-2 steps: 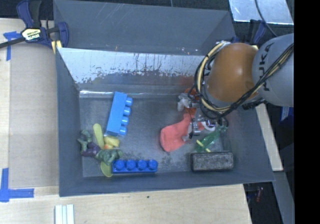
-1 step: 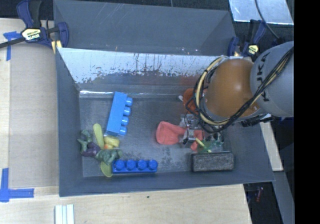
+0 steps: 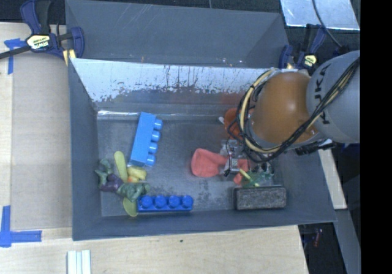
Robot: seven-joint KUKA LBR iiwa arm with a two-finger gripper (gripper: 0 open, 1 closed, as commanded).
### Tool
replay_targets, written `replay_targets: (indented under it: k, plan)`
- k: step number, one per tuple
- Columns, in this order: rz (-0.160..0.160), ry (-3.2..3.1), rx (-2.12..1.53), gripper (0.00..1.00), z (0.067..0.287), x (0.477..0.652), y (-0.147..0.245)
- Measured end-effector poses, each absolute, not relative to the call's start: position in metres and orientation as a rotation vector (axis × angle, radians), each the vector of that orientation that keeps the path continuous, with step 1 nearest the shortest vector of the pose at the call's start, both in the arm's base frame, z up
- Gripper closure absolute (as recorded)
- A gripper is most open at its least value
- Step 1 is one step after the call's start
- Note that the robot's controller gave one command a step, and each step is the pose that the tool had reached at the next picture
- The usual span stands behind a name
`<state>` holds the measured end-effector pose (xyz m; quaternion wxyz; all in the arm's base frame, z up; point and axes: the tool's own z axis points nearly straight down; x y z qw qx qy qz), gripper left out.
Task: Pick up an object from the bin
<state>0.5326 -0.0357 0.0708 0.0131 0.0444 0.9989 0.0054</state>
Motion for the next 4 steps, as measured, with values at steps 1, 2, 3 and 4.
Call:
replay_targets:
  k: [1,2,3,4]
  plan:
    - [0.012,3.101,-0.250,1.00,0.071,0.521,-0.049]
    - [0.014,3.112,-0.117,1.00,0.134,0.525,-0.054]
    - [0.015,3.116,0.051,1.00,0.165,0.517,-0.050]
    - [0.008,3.094,-0.337,1.00,0.216,0.525,-0.058]
